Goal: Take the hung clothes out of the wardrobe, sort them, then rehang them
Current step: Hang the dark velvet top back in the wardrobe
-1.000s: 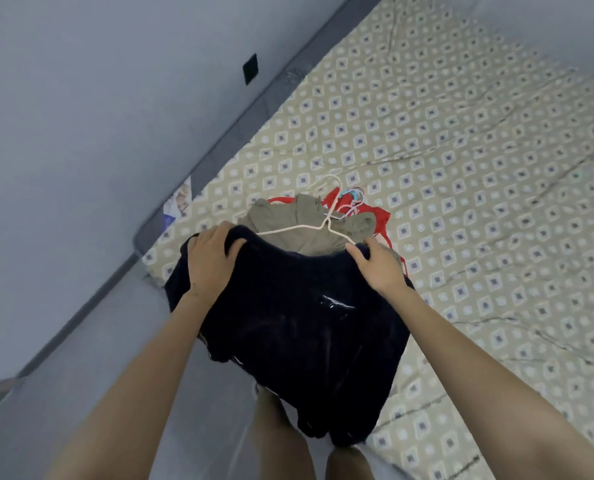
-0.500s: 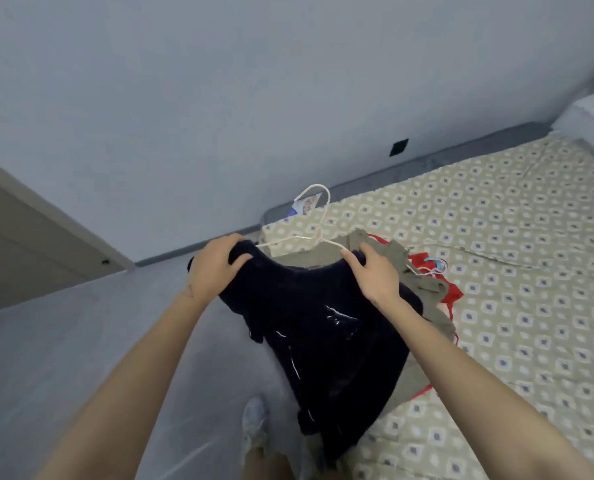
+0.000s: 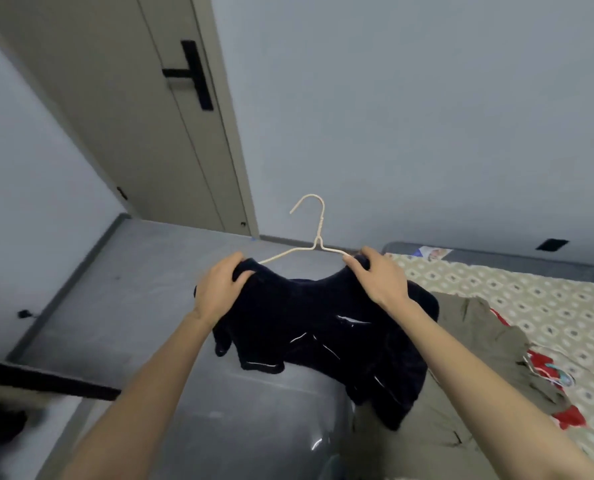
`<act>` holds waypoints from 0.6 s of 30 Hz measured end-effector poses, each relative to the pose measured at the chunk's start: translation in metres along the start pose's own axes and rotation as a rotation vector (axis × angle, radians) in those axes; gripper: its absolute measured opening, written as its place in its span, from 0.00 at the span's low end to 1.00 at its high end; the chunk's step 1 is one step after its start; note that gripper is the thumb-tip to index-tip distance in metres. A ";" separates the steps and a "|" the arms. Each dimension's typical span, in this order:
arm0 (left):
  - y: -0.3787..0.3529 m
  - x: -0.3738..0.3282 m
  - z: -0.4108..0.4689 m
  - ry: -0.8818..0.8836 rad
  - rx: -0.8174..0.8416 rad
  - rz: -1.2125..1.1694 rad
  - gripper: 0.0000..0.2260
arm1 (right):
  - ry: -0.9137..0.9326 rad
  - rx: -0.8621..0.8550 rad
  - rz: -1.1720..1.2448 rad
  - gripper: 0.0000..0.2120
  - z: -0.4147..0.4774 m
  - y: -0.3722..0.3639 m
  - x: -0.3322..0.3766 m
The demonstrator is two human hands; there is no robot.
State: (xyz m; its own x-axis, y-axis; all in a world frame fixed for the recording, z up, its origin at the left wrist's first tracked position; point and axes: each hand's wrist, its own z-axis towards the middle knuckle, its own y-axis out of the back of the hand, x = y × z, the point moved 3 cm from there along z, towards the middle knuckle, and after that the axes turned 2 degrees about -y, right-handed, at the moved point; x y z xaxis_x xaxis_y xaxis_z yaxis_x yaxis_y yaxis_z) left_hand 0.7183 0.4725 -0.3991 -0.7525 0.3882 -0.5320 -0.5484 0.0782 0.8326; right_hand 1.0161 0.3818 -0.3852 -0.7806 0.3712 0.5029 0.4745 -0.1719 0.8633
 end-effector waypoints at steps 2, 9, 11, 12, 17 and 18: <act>0.024 0.029 -0.025 0.052 -0.034 -0.003 0.05 | 0.056 0.021 -0.022 0.19 -0.008 -0.014 0.037; 0.101 0.117 -0.115 0.164 -0.122 -0.026 0.06 | 0.209 0.073 -0.040 0.19 -0.057 -0.061 0.155; 0.122 0.143 -0.146 0.194 -0.148 0.005 0.06 | 0.273 0.094 -0.044 0.18 -0.076 -0.077 0.190; 0.133 0.157 -0.161 0.212 -0.162 0.023 0.06 | 0.314 0.101 -0.053 0.18 -0.085 -0.084 0.208; 0.183 0.224 -0.248 0.280 -0.203 0.026 0.06 | 0.517 0.161 -0.085 0.20 -0.139 -0.126 0.291; 0.193 0.234 -0.266 0.300 -0.230 0.038 0.06 | 0.555 0.174 -0.083 0.20 -0.150 -0.133 0.306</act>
State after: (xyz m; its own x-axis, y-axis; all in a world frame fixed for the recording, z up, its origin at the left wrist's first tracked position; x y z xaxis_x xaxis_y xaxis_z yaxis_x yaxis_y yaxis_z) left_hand 0.3393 0.3340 -0.4044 -0.8285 0.0982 -0.5513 -0.5600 -0.1527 0.8143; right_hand 0.6530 0.3818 -0.3399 -0.8920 -0.1647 0.4209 0.4257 0.0066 0.9048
